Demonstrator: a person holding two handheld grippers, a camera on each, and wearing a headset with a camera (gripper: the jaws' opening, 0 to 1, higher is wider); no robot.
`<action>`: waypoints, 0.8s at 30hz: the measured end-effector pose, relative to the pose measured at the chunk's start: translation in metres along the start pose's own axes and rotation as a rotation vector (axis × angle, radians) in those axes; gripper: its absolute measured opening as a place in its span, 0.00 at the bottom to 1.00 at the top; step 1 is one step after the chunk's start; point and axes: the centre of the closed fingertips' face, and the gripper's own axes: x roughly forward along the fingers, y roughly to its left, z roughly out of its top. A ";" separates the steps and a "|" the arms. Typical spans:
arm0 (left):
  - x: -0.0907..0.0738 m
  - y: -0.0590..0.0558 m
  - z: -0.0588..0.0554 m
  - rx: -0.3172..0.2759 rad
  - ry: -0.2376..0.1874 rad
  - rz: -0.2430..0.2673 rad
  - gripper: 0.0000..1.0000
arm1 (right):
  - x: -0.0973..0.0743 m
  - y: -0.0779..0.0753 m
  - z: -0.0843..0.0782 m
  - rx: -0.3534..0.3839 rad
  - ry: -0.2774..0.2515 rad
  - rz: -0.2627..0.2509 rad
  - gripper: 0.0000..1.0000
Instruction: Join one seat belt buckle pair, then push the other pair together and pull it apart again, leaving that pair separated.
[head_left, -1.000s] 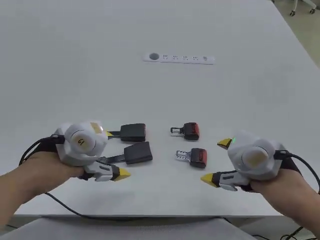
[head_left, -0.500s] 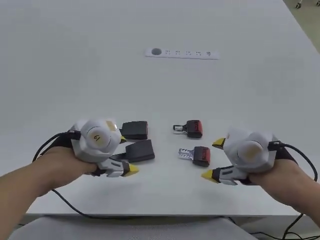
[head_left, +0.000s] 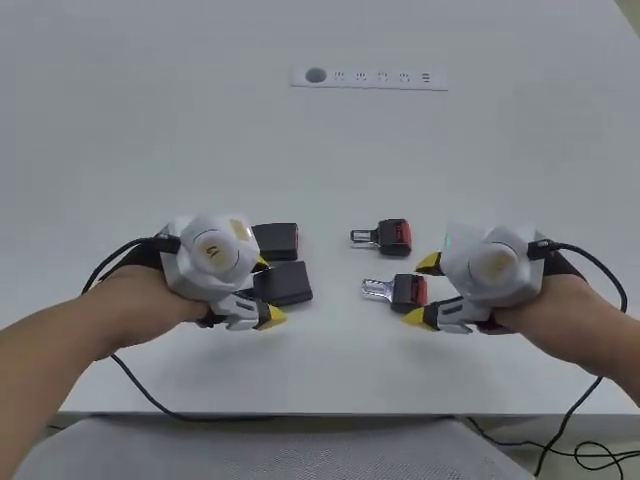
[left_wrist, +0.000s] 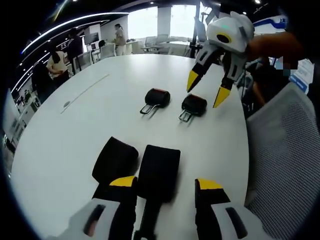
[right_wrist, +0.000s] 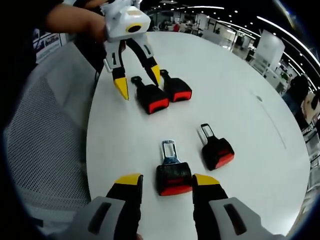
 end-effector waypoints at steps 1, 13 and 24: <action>0.000 0.001 0.002 -0.003 -0.001 -0.001 0.46 | 0.001 0.000 0.000 -0.002 0.002 0.004 0.37; 0.012 0.000 -0.003 0.118 0.056 -0.033 0.41 | 0.011 -0.006 -0.009 -0.051 0.060 0.046 0.36; 0.011 0.002 -0.013 0.282 0.119 -0.034 0.37 | 0.014 -0.004 -0.015 -0.123 0.116 0.100 0.31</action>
